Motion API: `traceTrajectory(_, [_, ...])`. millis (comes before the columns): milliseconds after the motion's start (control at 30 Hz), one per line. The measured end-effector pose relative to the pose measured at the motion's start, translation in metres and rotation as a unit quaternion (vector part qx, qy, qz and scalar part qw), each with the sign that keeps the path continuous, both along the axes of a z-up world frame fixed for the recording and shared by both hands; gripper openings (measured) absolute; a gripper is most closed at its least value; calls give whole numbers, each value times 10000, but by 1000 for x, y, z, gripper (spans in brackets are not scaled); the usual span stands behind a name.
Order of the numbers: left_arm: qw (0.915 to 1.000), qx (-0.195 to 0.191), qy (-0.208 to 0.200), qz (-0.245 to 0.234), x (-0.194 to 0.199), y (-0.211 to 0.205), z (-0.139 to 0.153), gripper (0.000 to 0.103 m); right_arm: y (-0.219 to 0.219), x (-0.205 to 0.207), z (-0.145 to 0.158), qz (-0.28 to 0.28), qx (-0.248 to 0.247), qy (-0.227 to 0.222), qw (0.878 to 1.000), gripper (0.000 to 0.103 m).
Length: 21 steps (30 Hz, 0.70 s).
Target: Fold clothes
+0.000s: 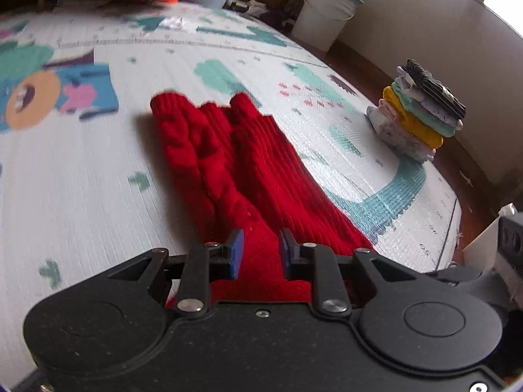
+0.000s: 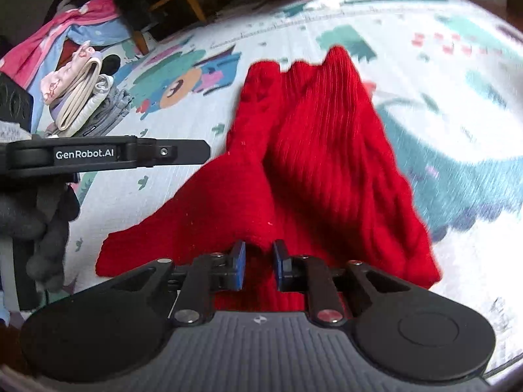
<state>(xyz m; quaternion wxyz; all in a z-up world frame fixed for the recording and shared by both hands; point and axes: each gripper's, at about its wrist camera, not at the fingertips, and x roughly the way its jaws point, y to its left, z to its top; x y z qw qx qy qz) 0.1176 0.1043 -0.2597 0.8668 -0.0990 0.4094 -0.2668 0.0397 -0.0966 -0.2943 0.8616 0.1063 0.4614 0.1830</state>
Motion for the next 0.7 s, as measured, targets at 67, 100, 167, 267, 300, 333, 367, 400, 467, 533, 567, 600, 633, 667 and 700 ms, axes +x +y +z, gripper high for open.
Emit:
traceTrajectory(67, [10000,12,65,24,-3,-1,-4,20,4,-4,-6,-18,-188,20,9998,19])
traceTrajectory(100, [10000,15,57,12,-5,-2,-4,20,5,-7,-5,-65,-276,-61,9996,19])
traceTrajectory(167, [10000,-23,59,18,-12,2,0,20,8,-13,-1,-58,-456,-200,9987,24])
traceTrajectory(267, [9996,-153,192,169,-28,15,3,21,7,-20,5,1,-561,-367,9978,28])
traceTrajectory(300, [9988,-237,298,322,-35,23,2,23,6,-22,6,49,-601,-413,9973,28])
traceTrajectory(333, [9968,-393,456,528,-42,33,0,26,6,-23,7,102,-634,-457,9969,28])
traceTrajectory(367, [9932,-584,637,774,-51,44,-4,32,6,-23,7,112,-646,-477,9967,28])
traceTrajectory(400, [9875,-759,838,1096,-60,56,-10,37,5,-22,8,122,-657,-497,9965,30])
traceTrajectory(467, [9746,-938,1155,1677,-79,77,-20,45,4,-21,9,122,-645,-534,9964,32])
traceTrajectory(533, [9613,-849,1328,2258,-98,96,-27,45,6,-19,9,208,-664,-557,9960,33])
traceTrajectory(567, [9568,-722,1295,2502,-106,104,-27,45,7,-19,9,261,-688,-582,9956,33])
traceTrajectory(600, [9522,-551,1235,2738,-113,112,-26,45,8,-18,9,323,-706,-603,9952,33])
traceTrajectory(633, [9473,-298,1159,2973,-118,119,-24,45,10,-18,9,386,-712,-602,9949,33])
traceTrajectory(667, [9438,-53,1077,3123,-121,123,-22,45,11,-18,9,421,-712,-602,9948,33])
traceTrajectory(700, [9441,52,1043,3127,-122,126,-22,45,13,-18,8,443,-715,-603,9946,34])
